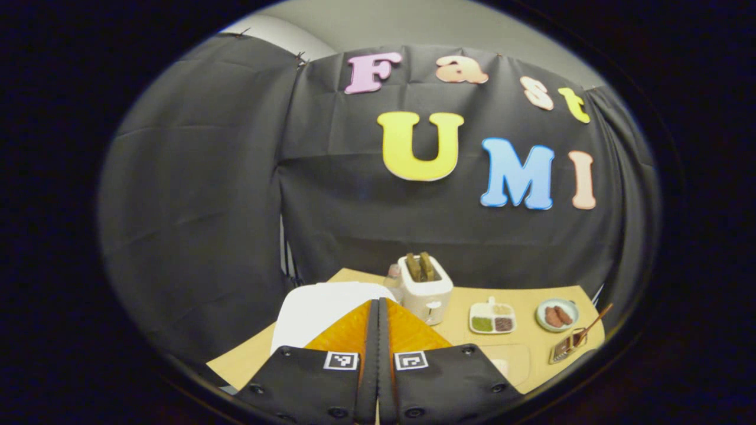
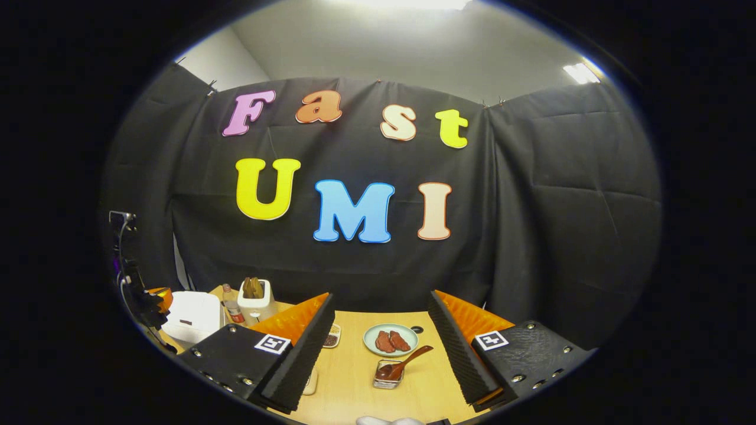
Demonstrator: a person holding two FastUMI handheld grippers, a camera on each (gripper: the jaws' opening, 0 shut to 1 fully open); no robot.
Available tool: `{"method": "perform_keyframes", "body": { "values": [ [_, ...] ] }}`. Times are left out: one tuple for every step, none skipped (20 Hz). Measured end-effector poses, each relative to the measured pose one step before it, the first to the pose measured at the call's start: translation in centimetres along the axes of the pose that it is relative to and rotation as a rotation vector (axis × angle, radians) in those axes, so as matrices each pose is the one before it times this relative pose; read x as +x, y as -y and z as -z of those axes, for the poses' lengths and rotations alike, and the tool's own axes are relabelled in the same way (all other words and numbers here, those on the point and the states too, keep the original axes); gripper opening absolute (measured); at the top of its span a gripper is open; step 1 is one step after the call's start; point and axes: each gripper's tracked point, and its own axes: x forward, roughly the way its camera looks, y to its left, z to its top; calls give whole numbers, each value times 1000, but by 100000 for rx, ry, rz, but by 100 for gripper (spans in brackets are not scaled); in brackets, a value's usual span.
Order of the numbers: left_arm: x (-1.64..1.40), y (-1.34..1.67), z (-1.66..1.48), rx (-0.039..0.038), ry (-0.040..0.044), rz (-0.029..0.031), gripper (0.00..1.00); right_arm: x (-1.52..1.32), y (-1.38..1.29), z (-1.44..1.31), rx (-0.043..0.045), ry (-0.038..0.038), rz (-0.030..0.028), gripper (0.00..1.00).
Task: Close the left gripper, press the button to open the rice cooker; take a wooden spoon from the chopstick holder with the right hand, scoop a spoonful of rice and pour it into the rice cooker, then put the wooden spoon back into the chopstick holder.
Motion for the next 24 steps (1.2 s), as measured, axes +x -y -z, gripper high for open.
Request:
{"method": "perform_keyframes", "body": {
  "values": [
    [1133,-836,1825,-21,-3099,-2123,8,-172,151,28,-456,-373,119,98],
    [1042,-677,1565,859,-3320,-1686,9,-229,313,-1,240,723,1466,98],
    [1251,-649,1136,789,-2528,-1870,9,-133,350,-218,164,639,759,98],
    [1067,-434,707,-251,-2122,-1617,9,-49,21,391,7,-535,129,98],
    [1025,-431,961,-1306,-3851,-951,8,-107,-2,284,-193,-980,-31,93],
    [676,-343,1013,-273,-2811,-511,9,-186,144,67,50,63,214,98],
    [769,-442,801,635,-2626,-2087,9,-31,28,11,-236,-275,69,98],
    [371,-103,463,449,-1482,-734,9,-61,13,183,-174,-516,-126,98],
    [305,-108,281,270,-1621,-489,9,37,-57,202,-35,-471,-413,98],
    [23,-27,294,245,-1296,-374,11,33,14,232,-59,-465,-123,98],
    [126,-10,-466,790,1634,46,9,40,54,147,-45,-531,129,98],
    [-48,108,244,1583,-900,-190,9,59,-28,220,175,-284,-134,98],
    [-35,-19,-94,1124,270,-471,9,37,-68,126,388,-344,-53,98],
    [76,50,106,670,-490,-291,9,55,-74,181,377,-413,-269,98],
    [91,82,-44,-290,-135,32,9,78,-33,205,338,-668,-93,98],
    [-65,-32,67,-846,-646,209,9,-30,-118,225,314,-326,-226,98],
    [57,7,-45,-509,-800,398,9,10,-99,38,352,-222,-238,98],
    [-69,-20,137,-925,-817,326,9,33,-76,224,424,-423,-88,98],
    [92,-3,-35,-777,-611,700,9,51,-57,106,587,-21,-198,98],
    [-344,160,609,-1952,-3533,296,9,55,-39,18,676,-3,-62,98],
    [-10,-52,-199,-632,656,627,7,36,-152,14,468,-280,-240,98],
    [223,12,322,-159,-692,353,9,28,-3,35,290,133,73,97],
    [20,94,-14,-524,-362,-156,9,117,26,66,365,-178,140,98],
    [249,-15,11,314,-68,45,9,9,-195,179,571,-342,-363,98]
  ]
}}
